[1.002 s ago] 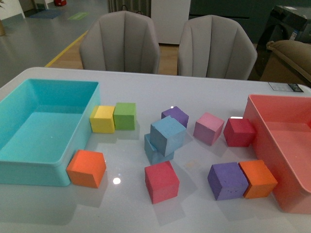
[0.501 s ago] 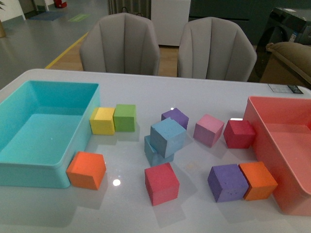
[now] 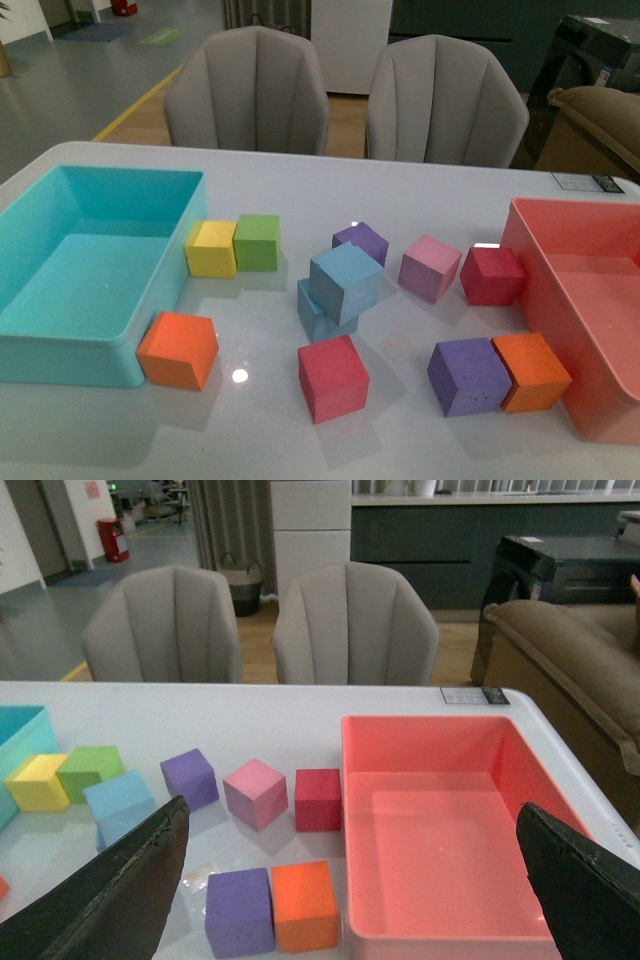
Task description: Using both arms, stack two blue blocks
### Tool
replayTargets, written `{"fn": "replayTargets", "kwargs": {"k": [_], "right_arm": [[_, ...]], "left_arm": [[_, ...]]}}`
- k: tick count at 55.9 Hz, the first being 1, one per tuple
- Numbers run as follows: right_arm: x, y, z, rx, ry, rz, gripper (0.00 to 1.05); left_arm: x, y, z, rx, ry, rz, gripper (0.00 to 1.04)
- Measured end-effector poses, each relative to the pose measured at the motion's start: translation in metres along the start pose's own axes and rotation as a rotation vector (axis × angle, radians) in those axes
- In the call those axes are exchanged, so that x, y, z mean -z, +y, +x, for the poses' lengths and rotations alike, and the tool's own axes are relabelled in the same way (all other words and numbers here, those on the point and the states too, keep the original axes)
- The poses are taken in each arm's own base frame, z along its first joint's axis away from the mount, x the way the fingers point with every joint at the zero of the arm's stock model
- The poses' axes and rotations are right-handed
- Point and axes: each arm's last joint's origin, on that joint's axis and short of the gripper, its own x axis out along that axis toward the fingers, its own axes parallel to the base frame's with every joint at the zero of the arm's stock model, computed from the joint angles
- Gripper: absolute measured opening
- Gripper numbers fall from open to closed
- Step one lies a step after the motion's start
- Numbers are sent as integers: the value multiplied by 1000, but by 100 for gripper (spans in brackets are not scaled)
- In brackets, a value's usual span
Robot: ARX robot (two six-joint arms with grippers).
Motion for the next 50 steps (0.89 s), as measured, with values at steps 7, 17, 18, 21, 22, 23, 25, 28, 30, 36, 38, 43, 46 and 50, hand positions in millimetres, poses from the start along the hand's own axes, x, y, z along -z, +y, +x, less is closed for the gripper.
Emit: {"fn": "replayTargets", "kwargs": {"k": [7,17,18,21,22,23,25,28,30,36,38,43,46,50], "right_arm": [[0,0,0,0,0,0,96],[0,0,0,0,0,0,96],[0,0,0,0,0,0,96],[0,0,0,0,0,0,96],[0,0,0,0,0,0,96],[0,0,0,0,0,0,96],[0,0,0,0,0,0,96],[0,0,0,0,0,0,96],[0,0,0,0,0,0,96],[0,0,0,0,0,0,96],[0,0,0,0,0,0,96],[0,0,0,0,0,0,96],[0,0,0,0,0,0,96],[0,0,0,0,0,0,96]], "left_arm": [[0,0,0,0,0,0,2],[0,0,0,0,0,0,33],[0,0,0,0,0,0,37],[0,0,0,0,0,0,46],[0,0,0,0,0,0,49],[0,0,0,0,0,0,53],[0,0,0,0,0,0,58],[0,0,0,0,0,0,69],[0,0,0,0,0,0,74],[0,0,0,0,0,0,93],[0,0,0,0,0,0,98],[0,0,0,0,0,0,96],[0,0,0,0,0,0,96],[0,0,0,0,0,0,96]]}}
